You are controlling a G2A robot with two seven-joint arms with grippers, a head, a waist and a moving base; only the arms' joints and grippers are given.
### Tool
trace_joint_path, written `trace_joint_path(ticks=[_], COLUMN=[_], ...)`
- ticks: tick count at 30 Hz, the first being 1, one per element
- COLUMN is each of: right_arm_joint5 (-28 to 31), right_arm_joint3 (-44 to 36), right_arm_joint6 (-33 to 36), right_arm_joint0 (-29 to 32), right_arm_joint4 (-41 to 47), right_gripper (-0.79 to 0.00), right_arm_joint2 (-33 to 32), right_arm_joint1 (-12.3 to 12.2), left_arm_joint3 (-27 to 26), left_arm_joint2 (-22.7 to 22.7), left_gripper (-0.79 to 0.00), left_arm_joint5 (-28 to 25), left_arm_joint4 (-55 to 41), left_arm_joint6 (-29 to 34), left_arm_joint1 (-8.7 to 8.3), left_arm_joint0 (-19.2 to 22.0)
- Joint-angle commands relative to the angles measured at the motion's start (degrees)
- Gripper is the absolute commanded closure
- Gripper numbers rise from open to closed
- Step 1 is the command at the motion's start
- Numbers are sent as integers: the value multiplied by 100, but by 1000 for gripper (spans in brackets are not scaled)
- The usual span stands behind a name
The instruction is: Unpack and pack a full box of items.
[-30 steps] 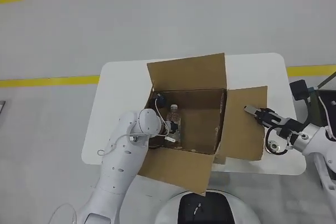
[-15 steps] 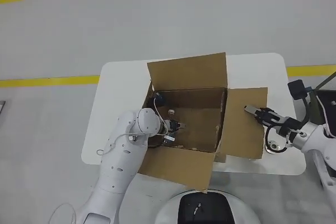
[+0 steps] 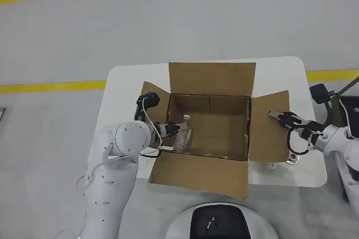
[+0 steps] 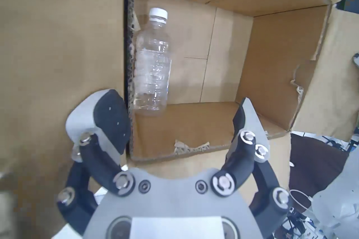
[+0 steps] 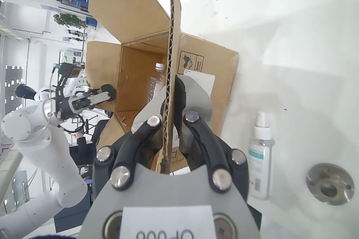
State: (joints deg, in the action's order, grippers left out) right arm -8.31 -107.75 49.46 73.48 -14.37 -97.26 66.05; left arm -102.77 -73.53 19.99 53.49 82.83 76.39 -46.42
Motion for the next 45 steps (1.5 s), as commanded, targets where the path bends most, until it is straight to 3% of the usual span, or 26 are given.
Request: trace_joint_path(ticks=[1, 2, 3, 4, 5, 12, 19, 20, 23, 29, 33, 37, 45], right_arm_joint5=[-17, -32, -36, -34, -30, -175, -315, -272, -50, 333, 536, 713, 651], right_arm_joint3=[15, 15, 4, -7, -22, -446, -1157, -1208, -1432, -1999, -2345, -2479, -2450], right_arm_joint6=[-14, -19, -27, -40, -58, -522, -905, -913, -901, -573, 201, 880, 879], right_arm_joint0=[-31, -40, -45, -42, -36, 192, 903, 1012, 1377, 2141, 2494, 2571, 2543], right_arm_joint4=[7, 15, 18, 42, 97, -3, -618, -732, -1257, -2844, -3996, -4218, -4299], right_gripper=[-329, -446, -637, -745, -776, -785, -785, -757, 0, 0, 0, 0, 0], right_arm_joint2=[12, 13, 16, 18, 14, -272, -928, -1039, -1336, -1654, -1603, -1336, -1202], right_arm_joint1=[-11, -16, -21, -25, -27, -62, -117, -128, -165, -241, -305, -336, -336], left_arm_joint3=[-248, -340, -427, -495, -549, -902, -1079, -1079, -1079, -1079, -1079, -1079, -1079], left_arm_joint2=[-148, -199, -241, -269, -292, -377, -471, -471, -471, -471, -471, -471, -471], left_gripper=[-785, -785, -785, -785, -785, -785, -785, -785, -785, -785, -785, -785, -785], left_arm_joint5=[-16, -27, -35, -48, -66, -146, -371, -371, -371, -371, -371, -371, -371], left_arm_joint4=[-9, 4, 8, 16, 44, 4, -41, -41, -41, -41, -41, -41, -41], left_arm_joint6=[54, 82, 89, 96, 87, 88, 77, 77, 77, 77, 77, 77, 77], left_arm_joint1=[-31, -44, -55, -66, -76, -123, -165, -165, -165, -165, -165, -165, -165], left_arm_joint0=[-63, -82, -95, -112, -124, -136, -51, -51, -51, -51, -51, -51, -51])
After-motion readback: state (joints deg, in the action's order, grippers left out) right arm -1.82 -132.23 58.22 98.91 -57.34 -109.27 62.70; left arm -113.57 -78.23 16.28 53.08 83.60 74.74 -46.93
